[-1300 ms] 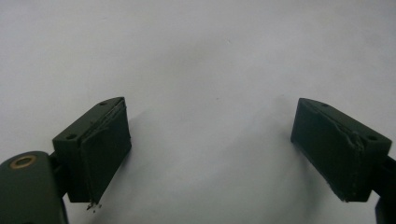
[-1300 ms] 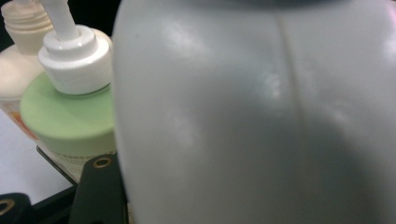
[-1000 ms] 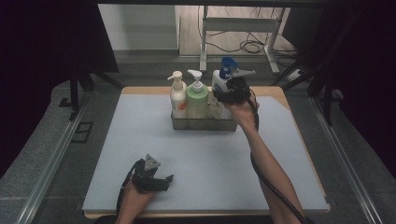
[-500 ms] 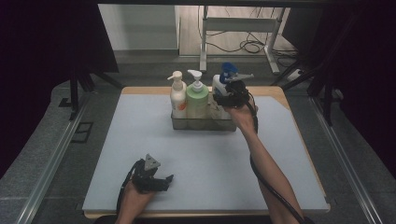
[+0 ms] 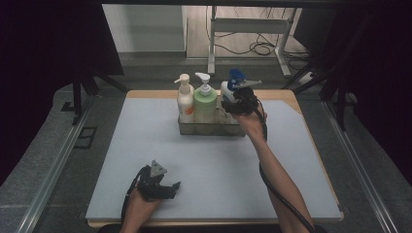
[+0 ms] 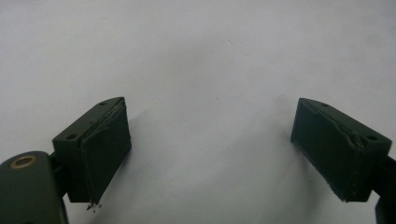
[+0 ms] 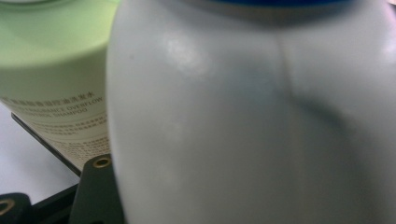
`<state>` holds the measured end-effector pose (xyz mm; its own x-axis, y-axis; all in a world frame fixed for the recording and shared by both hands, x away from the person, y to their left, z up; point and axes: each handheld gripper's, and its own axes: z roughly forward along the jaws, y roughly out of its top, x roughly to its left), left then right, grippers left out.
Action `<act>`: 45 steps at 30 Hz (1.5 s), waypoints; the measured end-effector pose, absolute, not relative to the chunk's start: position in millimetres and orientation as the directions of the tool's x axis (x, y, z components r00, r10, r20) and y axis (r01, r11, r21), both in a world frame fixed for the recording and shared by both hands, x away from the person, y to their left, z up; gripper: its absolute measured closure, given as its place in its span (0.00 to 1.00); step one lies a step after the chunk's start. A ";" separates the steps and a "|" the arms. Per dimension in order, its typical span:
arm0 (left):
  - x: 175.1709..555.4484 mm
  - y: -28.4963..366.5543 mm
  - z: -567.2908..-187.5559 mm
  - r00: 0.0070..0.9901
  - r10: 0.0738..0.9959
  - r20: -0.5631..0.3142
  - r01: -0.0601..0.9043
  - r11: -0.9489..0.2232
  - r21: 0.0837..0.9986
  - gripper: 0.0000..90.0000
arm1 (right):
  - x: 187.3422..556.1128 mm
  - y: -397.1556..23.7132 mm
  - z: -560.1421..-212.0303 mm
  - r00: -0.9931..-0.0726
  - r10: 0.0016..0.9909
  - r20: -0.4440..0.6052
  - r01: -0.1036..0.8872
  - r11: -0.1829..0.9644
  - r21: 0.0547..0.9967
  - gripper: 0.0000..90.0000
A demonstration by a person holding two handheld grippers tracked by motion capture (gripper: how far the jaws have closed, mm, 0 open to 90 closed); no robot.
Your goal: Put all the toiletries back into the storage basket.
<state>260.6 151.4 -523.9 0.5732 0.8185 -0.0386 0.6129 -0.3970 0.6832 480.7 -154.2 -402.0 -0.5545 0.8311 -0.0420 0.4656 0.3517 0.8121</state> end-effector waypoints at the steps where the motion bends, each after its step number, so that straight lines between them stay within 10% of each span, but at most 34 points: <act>1: 260.6 151.4 -523.9 0.573 0.819 -0.039 0.613 -0.397 0.683 0.13 | 480.8 -154.2 -402.9 -0.555 0.831 -0.042 0.467 0.352 0.811 0.43; 45: 260.6 151.4 -524.0 0.572 0.819 -0.042 0.614 -0.394 0.684 0.13 | 474.2 -170.2 -410.7 -0.579 0.815 -0.007 0.475 0.344 0.810 0.26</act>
